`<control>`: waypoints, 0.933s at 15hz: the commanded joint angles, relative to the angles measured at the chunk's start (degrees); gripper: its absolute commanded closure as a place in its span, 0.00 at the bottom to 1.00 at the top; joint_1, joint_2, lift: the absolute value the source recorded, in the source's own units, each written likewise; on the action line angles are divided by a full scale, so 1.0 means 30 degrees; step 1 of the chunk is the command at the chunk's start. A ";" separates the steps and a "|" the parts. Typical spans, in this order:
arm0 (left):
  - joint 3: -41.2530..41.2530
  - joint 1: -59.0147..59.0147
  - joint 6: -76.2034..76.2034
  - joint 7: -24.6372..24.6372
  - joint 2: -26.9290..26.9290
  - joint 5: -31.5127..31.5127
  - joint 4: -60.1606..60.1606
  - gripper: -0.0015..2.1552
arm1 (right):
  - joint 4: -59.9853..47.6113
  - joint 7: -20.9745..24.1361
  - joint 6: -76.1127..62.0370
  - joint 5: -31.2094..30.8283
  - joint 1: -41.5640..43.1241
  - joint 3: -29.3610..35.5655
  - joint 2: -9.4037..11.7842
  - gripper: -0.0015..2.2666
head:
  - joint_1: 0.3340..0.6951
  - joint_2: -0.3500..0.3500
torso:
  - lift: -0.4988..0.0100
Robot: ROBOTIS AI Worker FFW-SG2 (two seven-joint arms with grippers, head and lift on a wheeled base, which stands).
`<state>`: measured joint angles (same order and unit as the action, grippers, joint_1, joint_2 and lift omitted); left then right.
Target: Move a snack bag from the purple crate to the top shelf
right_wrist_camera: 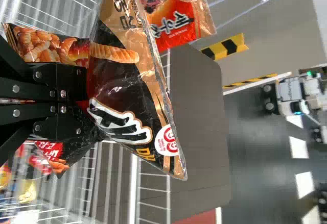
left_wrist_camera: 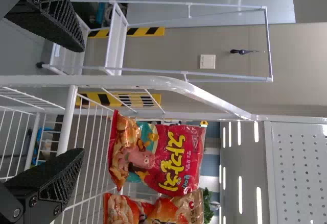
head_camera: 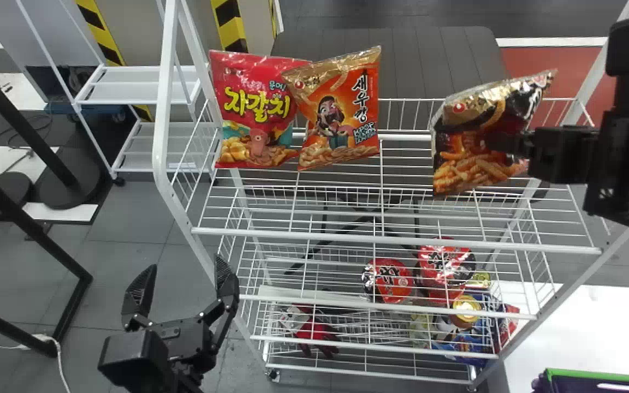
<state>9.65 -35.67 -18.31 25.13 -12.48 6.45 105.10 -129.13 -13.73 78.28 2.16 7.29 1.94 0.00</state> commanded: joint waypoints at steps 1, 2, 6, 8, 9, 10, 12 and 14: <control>-0.0024 0.0025 -0.0002 0.0031 -0.0030 0.0046 -0.0052 0.06 | 0.0825 0.0417 -0.2260 -0.0103 0.0118 -0.0296 -0.0017 0.74 | 1.00 0.65 | 0.98; -0.0024 -0.0005 -0.0002 0.0031 -0.0030 0.0046 -0.0052 0.06 | 0.1177 0.0475 -0.2436 -0.0133 0.0382 -0.0325 -0.0017 0.74 | 1.00 0.65 | 0.98; -0.0024 -0.0005 -0.0060 0.0031 0.0029 0.0046 -0.0081 0.06 | 0.3520 0.0475 -0.5541 0.0395 0.0528 -0.0531 -0.0017 0.74 | 1.00 0.65 | 0.98; -0.0024 -0.0005 -0.0060 0.0031 0.0029 0.0046 -0.0111 0.06 | 0.4429 0.0856 -0.8119 0.1186 0.0147 -0.0677 -0.0017 0.74 | 1.00 0.66 | 0.98; -0.0024 -0.0005 -0.0060 0.0031 0.0029 0.0046 -0.0111 0.06 | 0.4663 0.1061 -0.8588 0.1479 0.0001 -0.0794 -0.0017 0.74 | 1.00 0.66 | 0.98; -0.0024 0.0025 -0.0060 0.0031 0.0000 0.0046 -0.0111 0.06 | 0.4868 0.1589 -0.9584 0.1977 -0.0292 -0.0999 -0.0017 0.74 | 1.00 0.67 | 0.98; -0.0024 -0.0005 -0.0060 0.0060 0.0000 0.0046 -0.0111 0.06 | 0.5395 0.2350 -1.0932 0.2094 -0.0644 -0.1322 -0.0017 0.74 | 1.00 0.68 | 0.98; -0.0024 -0.0005 -0.0060 0.0060 -0.0030 0.0046 -0.0111 0.06 | 0.5718 0.3200 -1.2572 0.2416 -0.1200 -0.1702 -0.0017 0.74 | 1.00 0.68 | 0.98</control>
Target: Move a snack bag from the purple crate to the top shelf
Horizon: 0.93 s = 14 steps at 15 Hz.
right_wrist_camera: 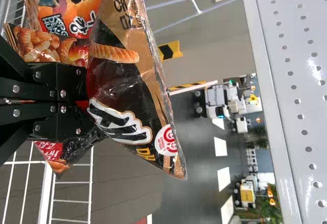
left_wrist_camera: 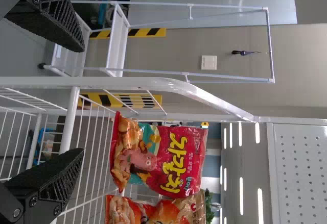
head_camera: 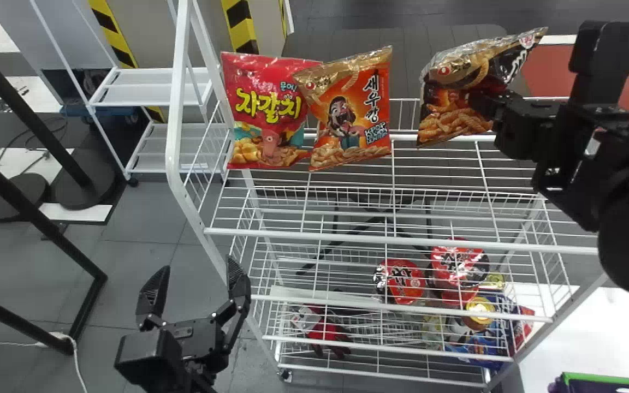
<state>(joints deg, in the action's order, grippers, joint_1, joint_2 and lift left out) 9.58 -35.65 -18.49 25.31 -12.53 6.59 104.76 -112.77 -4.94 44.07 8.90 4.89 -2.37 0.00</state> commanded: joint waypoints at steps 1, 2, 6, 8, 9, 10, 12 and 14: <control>0.0000 0.0019 -0.0001 0.0000 -0.0013 0.0002 -0.0029 0.06 | 0.0412 0.0652 -0.1929 0.0196 -0.0664 -0.0352 -0.0017 0.74 | 1.00 0.69 | 0.98; 0.0000 0.0019 -0.0001 0.0000 -0.0013 0.0002 -0.0029 0.06 | 0.0587 0.0827 -0.2339 0.0255 -0.0781 -0.0381 -0.0017 0.74 | 1.00 0.69 | 0.98; -0.0058 0.0019 -0.0118 0.0000 -0.0043 0.0031 -0.0087 0.06 | 0.1818 0.1179 -0.4918 0.0753 -0.1455 -0.0352 -0.0017 0.74 | 1.00 0.69 | 0.98; -0.0058 0.0078 -0.0118 -0.0029 -0.0043 0.0060 -0.0175 0.06 | 0.2521 0.1589 -0.6031 0.0840 -0.1631 -0.0352 -0.0017 0.74 | 1.00 0.68 | 0.98; -0.0029 0.0107 -0.0118 -0.0029 -0.0072 0.0060 -0.0204 0.06 | 0.2902 0.1706 -0.6558 0.0870 -0.1689 -0.0410 -0.0017 0.74 | 1.00 0.68 | 0.98; -0.0029 0.0136 -0.0118 -0.0029 -0.0072 0.0060 -0.0234 0.06 | 0.3224 0.1706 -0.6734 0.1133 -0.1660 -0.0410 -0.0017 0.74 | 1.00 0.67 | 0.98; -0.0058 0.0136 -0.0294 0.0000 -0.0072 0.0060 -0.0322 0.06 | 0.3898 0.1823 -0.7320 0.1251 -0.1543 -0.0381 -0.0017 0.74 | 1.00 0.67 | 0.98; -0.0058 0.0136 -0.0352 0.0029 -0.0072 0.0060 -0.0351 0.06 | 0.4513 0.2175 -0.7789 0.1339 -0.1455 -0.0410 -0.0017 0.74 | 1.00 0.67 | 0.98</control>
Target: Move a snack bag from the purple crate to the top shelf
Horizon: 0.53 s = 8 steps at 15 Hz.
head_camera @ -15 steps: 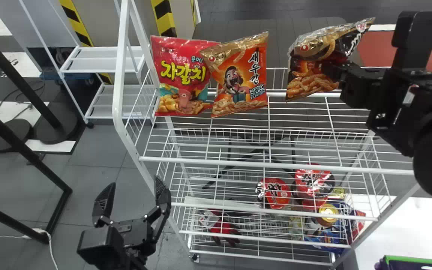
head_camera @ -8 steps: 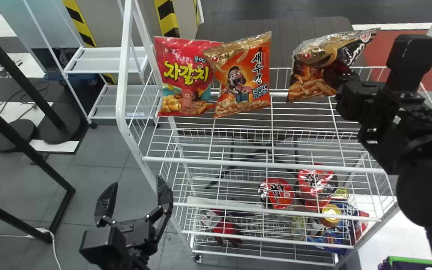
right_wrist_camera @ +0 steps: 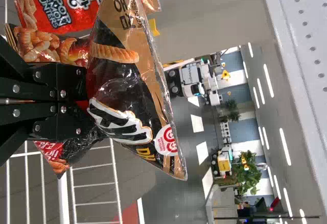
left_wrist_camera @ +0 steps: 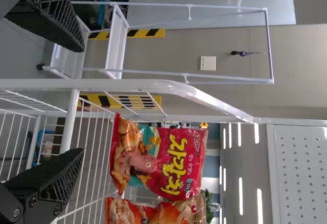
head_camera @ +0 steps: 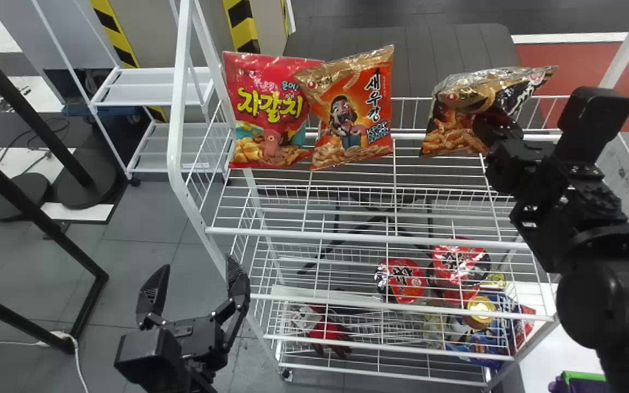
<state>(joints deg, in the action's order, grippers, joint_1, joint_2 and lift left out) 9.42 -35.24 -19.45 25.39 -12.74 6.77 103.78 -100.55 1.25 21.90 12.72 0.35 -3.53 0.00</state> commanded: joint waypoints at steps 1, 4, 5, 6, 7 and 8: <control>-0.0005 0.0000 -0.0033 0.0003 0.0000 0.0000 -0.0023 0.06 | 0.1026 0.0170 -0.1044 0.0037 0.0204 -0.0111 -0.0017 0.74 | 1.00 0.67 | 0.98; -0.0005 0.0029 -0.0033 -0.0026 0.0000 0.0030 -0.0052 0.06 | 0.3018 -0.0006 -0.2509 0.1356 0.0937 -0.0346 -0.0017 0.74 | 1.00 0.66 | 0.98; -0.0035 0.0029 -0.0033 -0.0026 0.0000 0.0030 -0.0052 0.06 | 0.3663 -0.0035 -0.3212 0.2235 0.1113 -0.0609 -0.0017 0.74 | 1.00 0.66 | 0.98; -0.0035 0.0029 -0.0033 -0.0026 -0.0030 0.0030 -0.0052 0.06 | 0.4102 -0.0123 -0.3740 0.2528 0.1171 -0.0697 -0.0017 0.74 | 1.00 0.66 | 0.98; -0.0035 0.0029 -0.0033 -0.0026 -0.0030 0.0030 -0.0081 0.06 | 0.4571 -0.0123 -0.3974 0.2645 0.1288 -0.0844 -0.0017 0.74 | 1.00 0.67 | 0.98; -0.0035 0.0029 -0.0091 0.0003 -0.0030 0.0030 -0.0081 0.06 | 0.4835 -0.0123 -0.4326 0.2733 0.1288 -0.0932 -0.0017 0.74 | 1.00 0.69 | 0.98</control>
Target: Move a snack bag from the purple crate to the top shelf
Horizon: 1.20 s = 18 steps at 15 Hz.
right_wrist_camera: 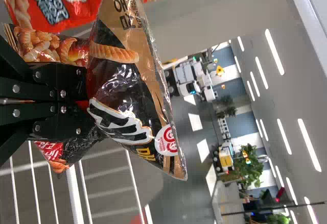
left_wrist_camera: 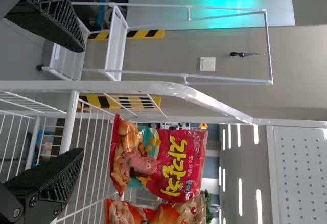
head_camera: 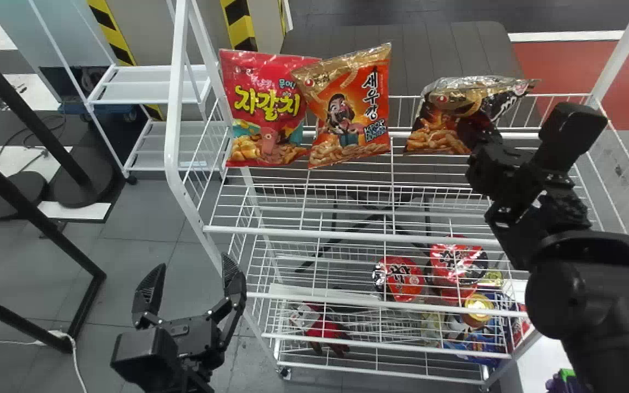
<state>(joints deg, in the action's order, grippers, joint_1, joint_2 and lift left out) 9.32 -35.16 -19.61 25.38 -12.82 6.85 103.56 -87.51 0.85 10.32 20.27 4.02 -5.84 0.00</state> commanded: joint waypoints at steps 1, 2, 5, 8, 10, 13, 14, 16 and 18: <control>0.0000 0.0000 -0.0038 0.0007 -0.0034 0.0002 -0.0009 0.06 | 0.0663 0.0068 -0.0993 0.0303 0.0068 -0.0250 -0.0017 0.74 | 1.00 0.69 | 0.98; 0.0000 0.0000 -0.0038 0.0007 -0.0064 0.0002 0.0020 0.06 | 0.0780 0.0214 -0.1403 0.0333 0.0068 -0.0455 -0.0017 0.74 | 1.00 0.70 | 0.98; 0.0000 0.0000 -0.0038 0.0007 -0.0122 0.0031 0.0020 0.06 | 0.1249 0.0273 -0.2106 0.0303 0.0214 -0.0572 -0.0017 0.74 | 1.00 0.70 | 0.98; -0.0029 0.0000 -0.0038 0.0007 -0.0210 0.0090 0.0020 0.06 | 0.1513 0.0771 -0.2106 0.0157 0.0302 -0.0836 -0.0017 0.74 | 1.00 0.70 | 0.98; -0.0029 0.0000 -0.0038 0.0007 -0.0239 0.0119 0.0020 0.06 | 0.1689 0.1151 -0.1872 0.0069 0.0449 -0.0836 -0.0017 0.74 | 1.00 0.70 | 0.98; -0.0029 0.0000 -0.0097 0.0007 -0.0239 0.0119 0.0079 0.06 | 0.2275 0.1327 -0.2106 -0.0048 0.0800 -0.1100 -0.0017 0.74 | 1.00 0.70 | 0.98; -0.0029 0.0000 -0.0097 0.0007 -0.0269 0.0119 0.0049 0.06 | 0.2597 0.1327 -0.2165 -0.0048 0.0976 -0.1129 -0.0017 0.74 | 1.00 0.70 | 0.98; -0.0029 0.0000 -0.0097 0.0007 -0.0269 0.0119 0.0049 0.06 | 0.3183 0.1327 -0.2399 -0.0048 0.1240 -0.1246 -0.0017 0.74 | 1.00 0.71 | 0.98; -0.0029 0.0000 -0.0097 0.0007 -0.0269 0.0119 0.0020 0.06 | 0.3652 0.1327 -0.2458 0.0040 0.1474 -0.1334 -0.0017 0.74 | 1.00 0.71 | 0.98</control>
<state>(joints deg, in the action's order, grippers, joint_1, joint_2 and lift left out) 9.23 -35.15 -19.90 25.40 -13.62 7.21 103.70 -77.50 4.83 3.12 20.29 8.02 -9.72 0.00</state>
